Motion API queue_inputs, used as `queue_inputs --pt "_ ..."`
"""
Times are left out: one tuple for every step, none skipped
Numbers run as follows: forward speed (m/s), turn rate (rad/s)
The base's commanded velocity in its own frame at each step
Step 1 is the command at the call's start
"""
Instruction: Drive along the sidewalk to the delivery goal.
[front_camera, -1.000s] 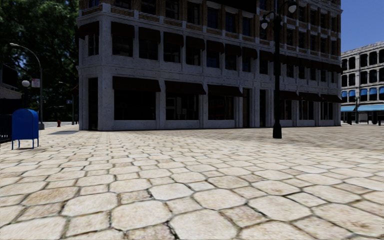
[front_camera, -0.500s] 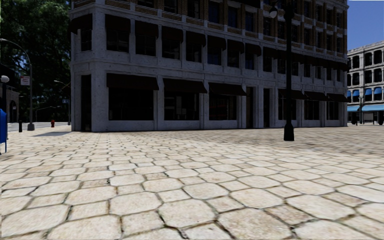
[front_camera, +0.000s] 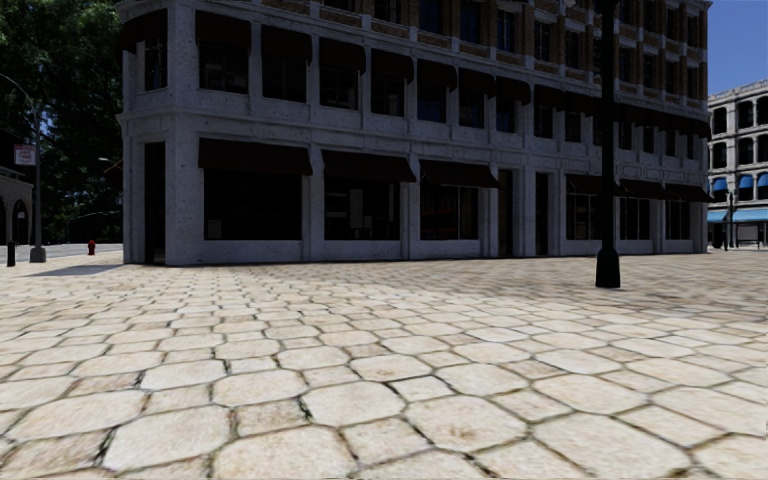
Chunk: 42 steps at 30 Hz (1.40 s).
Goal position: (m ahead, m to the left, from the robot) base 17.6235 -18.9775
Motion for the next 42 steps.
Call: queue_inputs --pt "2.0 0.0" --pt "2.0 0.0" --pt "2.0 0.0" --pt "2.0 0.0" --pt "2.0 0.0" --pt "2.0 0.0" --pt "2.0 0.0" --pt "2.0 0.0" --pt "2.0 0.0" --pt "2.0 0.0" --pt "2.0 0.0" --pt "2.0 0.0" --pt "2.0 0.0" --pt "2.0 0.0" --pt "2.0 0.0" --pt "2.0 0.0" --pt "2.0 0.0" --pt "2.0 0.0" --pt "2.0 0.0" --pt "2.0 0.0" --pt "2.0 0.0" --pt "2.0 0.0" --pt "2.0 0.0" --pt "2.0 0.0" --pt "2.0 0.0" --pt "2.0 0.0" --pt "2.0 0.0" --pt "2.0 0.0" --pt "2.0 0.0" --pt "2.0 0.0" --pt "2.0 0.0" --pt "2.0 0.0" --pt "2.0 0.0" --pt "2.0 0.0" --pt "2.0 0.0" --pt "2.0 0.0" --pt "2.0 0.0" --pt "2.0 0.0" --pt "2.0 0.0" --pt "2.0 0.0" --pt "2.0 0.0" --pt "2.0 0.0"
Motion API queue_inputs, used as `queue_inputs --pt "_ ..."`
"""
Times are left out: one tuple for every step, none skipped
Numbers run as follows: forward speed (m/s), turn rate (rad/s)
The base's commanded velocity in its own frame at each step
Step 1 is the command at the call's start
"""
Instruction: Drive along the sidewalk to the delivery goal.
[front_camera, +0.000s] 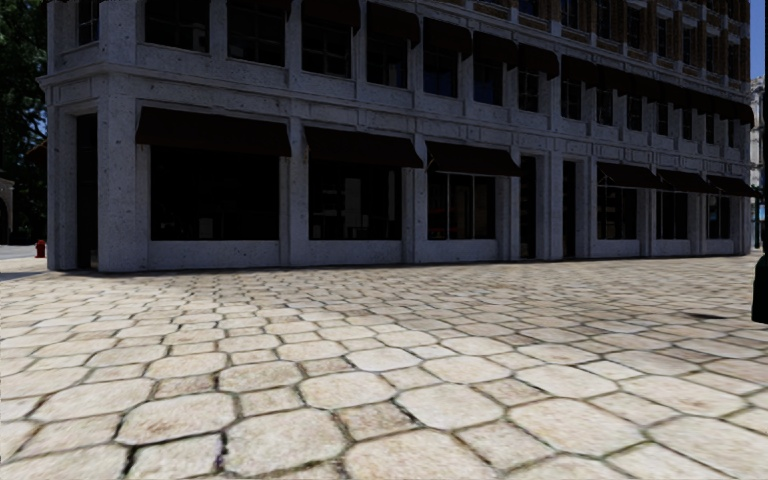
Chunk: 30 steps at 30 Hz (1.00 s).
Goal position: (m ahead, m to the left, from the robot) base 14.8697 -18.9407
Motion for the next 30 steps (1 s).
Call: queue_inputs --pt "2.0 0.0" --pt "2.0 0.0" --pt "2.0 0.0" --pt "2.0 0.0" --pt "2.0 0.0" --pt "2.0 0.0" --pt "2.0 0.0" --pt "2.0 0.0" --pt "2.0 0.0" --pt "2.0 0.0" --pt "2.0 0.0" --pt "2.0 0.0" --pt "2.0 0.0" --pt "2.0 0.0" --pt "2.0 0.0" --pt "2.0 0.0" --pt "2.0 0.0" --pt "2.0 0.0" --pt "2.0 0.0" --pt "2.0 0.0" --pt "2.0 0.0" --pt "2.0 0.0" --pt "2.0 -0.07" --pt "2.0 -0.2" --pt "2.0 -0.32" --pt "2.0 -0.32" --pt "2.0 -0.38" --pt "2.0 -0.44" --pt "2.0 -0.54" --pt "2.0 -0.54"
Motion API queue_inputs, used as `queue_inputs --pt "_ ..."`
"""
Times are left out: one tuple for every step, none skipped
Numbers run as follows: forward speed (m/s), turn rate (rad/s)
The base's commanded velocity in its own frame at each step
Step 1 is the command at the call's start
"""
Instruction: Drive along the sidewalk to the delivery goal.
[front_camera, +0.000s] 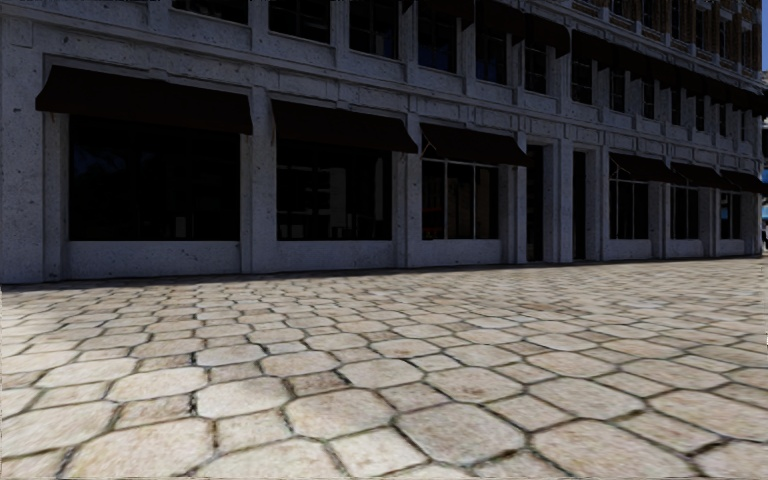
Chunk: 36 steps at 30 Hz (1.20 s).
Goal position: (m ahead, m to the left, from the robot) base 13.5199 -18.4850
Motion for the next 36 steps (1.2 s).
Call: queue_inputs --pt "2.0 -0.63" --pt "2.0 -0.67" --pt "2.0 -0.68" --pt "2.0 -0.68" --pt "2.0 -0.68" --pt "2.0 -0.68" --pt "2.0 -0.68" --pt "2.0 -0.68" --pt "2.0 -0.68" --pt "2.0 -0.68" --pt "2.0 -0.68" --pt "2.0 -0.68" --pt "2.0 -0.68" --pt "2.0 -0.68" --pt "2.0 -0.68" --pt "2.0 -0.68" --pt "2.0 -0.68" --pt "2.0 -0.68" --pt "2.0 -0.68" --pt "2.0 -0.68" --pt "2.0 -0.68" --pt "2.0 -0.68" --pt "2.0 -0.68" --pt "2.0 -0.68" --pt "2.0 -0.68" --pt "2.0 -0.68" --pt "2.0 -0.68" --pt "2.0 -0.68" --pt "2.0 -0.68" --pt "2.0 -0.68" --pt "2.0 -0.68" --pt "2.0 -0.68" --pt "2.0 -0.68" --pt "2.0 -0.68" --pt "2.0 -0.68" --pt "2.0 -0.68"
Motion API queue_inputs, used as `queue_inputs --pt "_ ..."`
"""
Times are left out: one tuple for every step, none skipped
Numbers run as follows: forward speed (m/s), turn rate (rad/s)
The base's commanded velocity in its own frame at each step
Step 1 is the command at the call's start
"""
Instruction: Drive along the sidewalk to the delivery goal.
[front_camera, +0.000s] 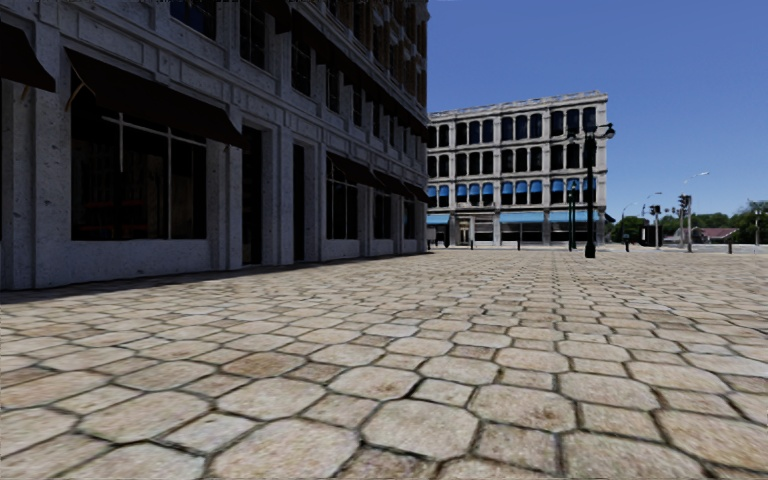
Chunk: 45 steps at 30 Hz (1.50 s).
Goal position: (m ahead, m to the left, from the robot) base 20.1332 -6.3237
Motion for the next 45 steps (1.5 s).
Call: queue_inputs --pt "2.0 -0.68" --pt "2.0 -0.68" --pt "2.0 -0.68" --pt "2.0 -0.68" --pt "2.0 -0.68" --pt "2.0 -0.68" --pt "2.0 -0.68" --pt "2.0 -0.68" --pt "2.0 -0.68" --pt "2.0 -0.68" --pt "2.0 -0.6" --pt "2.0 -0.1" --pt "2.0 -0.03" --pt "2.0 0.0" --pt "2.0 0.0" --pt "2.0 0.0" --pt "2.0 0.0" --pt "2.0 0.0" --pt "2.0 0.0" --pt "2.0 0.0" --pt "2.0 0.0" --pt "2.0 0.0" --pt "2.0 0.0" --pt "2.0 0.0" --pt "2.0 0.0" --pt "2.0 0.0" --pt "2.0 0.0" --pt "2.0 0.0" --pt "2.0 0.0" --pt "2.0 0.0" --pt "2.0 0.0" --pt "2.0 -0.48" --pt "2.0 -0.78" --pt "2.0 -0.78" --pt "2.0 -0.87" --pt "2.0 -0.89" --pt "2.0 -0.89" --pt "2.0 -0.89" --pt "2.0 -0.8" --pt "2.0 -0.8" --pt "2.0 -0.01" --pt "2.0 -0.01" --pt "2.0 -0.01" --pt "2.0 -0.01" --pt "2.0 0.0"
